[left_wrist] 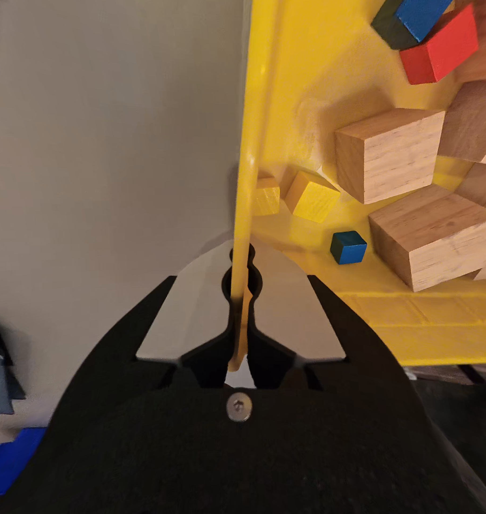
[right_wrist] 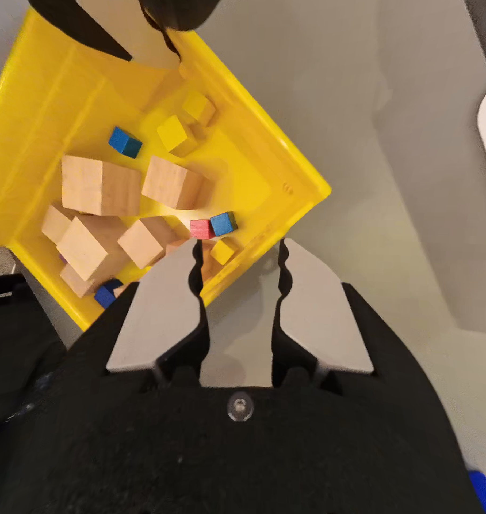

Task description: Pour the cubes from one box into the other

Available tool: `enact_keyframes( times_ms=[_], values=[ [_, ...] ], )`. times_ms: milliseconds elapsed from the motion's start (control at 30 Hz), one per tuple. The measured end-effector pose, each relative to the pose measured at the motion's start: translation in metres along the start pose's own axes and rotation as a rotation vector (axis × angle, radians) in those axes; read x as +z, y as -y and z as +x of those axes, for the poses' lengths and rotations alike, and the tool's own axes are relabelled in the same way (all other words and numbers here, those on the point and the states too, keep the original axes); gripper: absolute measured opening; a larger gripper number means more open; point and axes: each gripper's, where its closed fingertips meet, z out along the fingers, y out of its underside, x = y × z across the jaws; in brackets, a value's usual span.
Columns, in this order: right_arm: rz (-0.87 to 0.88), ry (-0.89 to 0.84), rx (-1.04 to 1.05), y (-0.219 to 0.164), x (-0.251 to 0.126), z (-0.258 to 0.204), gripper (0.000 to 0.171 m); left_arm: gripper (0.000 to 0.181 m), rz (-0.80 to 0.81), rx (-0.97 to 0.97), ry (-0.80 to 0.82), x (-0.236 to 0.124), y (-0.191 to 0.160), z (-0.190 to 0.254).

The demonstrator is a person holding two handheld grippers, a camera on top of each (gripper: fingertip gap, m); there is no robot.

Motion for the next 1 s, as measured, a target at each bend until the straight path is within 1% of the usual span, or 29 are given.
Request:
enact_keyframes(
  times_ms=[33,133,167,267,400,467,500,533,567,600,700,800,900,1000],
  values=[
    [-0.020,-0.022,0.007,-0.004,-0.001,0.000,0.053,0.003,0.003,-0.020,0.001,0.000,-0.001,0.001],
    [-0.069,-0.164,-0.033,-0.024,-0.009,0.005,0.053,0.003,0.008,-0.067,-0.002,0.001,-0.007,0.003],
    [-0.084,-0.173,-0.032,-0.033,-0.010,0.002,0.053,0.003,0.011,-0.077,-0.004,0.001,-0.009,0.003],
    [-0.084,-0.154,-0.006,-0.051,-0.016,-0.017,0.051,0.003,0.014,-0.086,0.002,0.001,-0.011,0.004],
    [-0.187,-0.090,0.008,-0.093,-0.013,-0.061,0.052,0.003,0.013,-0.118,0.001,0.001,-0.014,0.004],
    [-0.227,-0.097,0.017,-0.116,-0.008,-0.075,0.049,0.003,0.014,-0.139,-0.001,0.001,-0.016,0.005],
    [-0.250,-0.122,0.025,-0.128,-0.004,-0.077,0.044,0.003,0.016,-0.151,-0.001,0.002,-0.017,0.005],
    [-0.250,-0.089,0.042,-0.134,0.000,-0.085,0.043,0.003,0.018,-0.161,-0.003,0.002,-0.018,0.007],
    [-0.235,-0.021,0.086,-0.135,0.000,-0.096,0.015,0.003,0.019,-0.172,-0.002,0.002,-0.018,0.008],
    [-0.225,-0.036,0.107,-0.135,-0.001,-0.095,0.011,0.003,0.020,-0.183,0.000,0.002,-0.018,0.009],
    [-0.264,-0.056,0.132,-0.143,-0.006,-0.089,0.008,0.003,-0.001,-0.188,-0.008,0.001,-0.019,0.020],
    [-0.313,-0.033,0.225,-0.155,-0.021,-0.080,0.006,0.001,-0.053,-0.095,-0.018,-0.006,-0.014,0.040],
    [-0.318,-0.103,0.240,-0.171,-0.050,-0.058,0.005,0.003,-0.022,-0.020,-0.039,-0.022,0.006,0.056],
    [-0.286,-0.122,0.291,-0.185,-0.082,-0.040,0.005,0.003,0.027,-0.011,-0.017,-0.040,0.038,0.060]
  ],
)
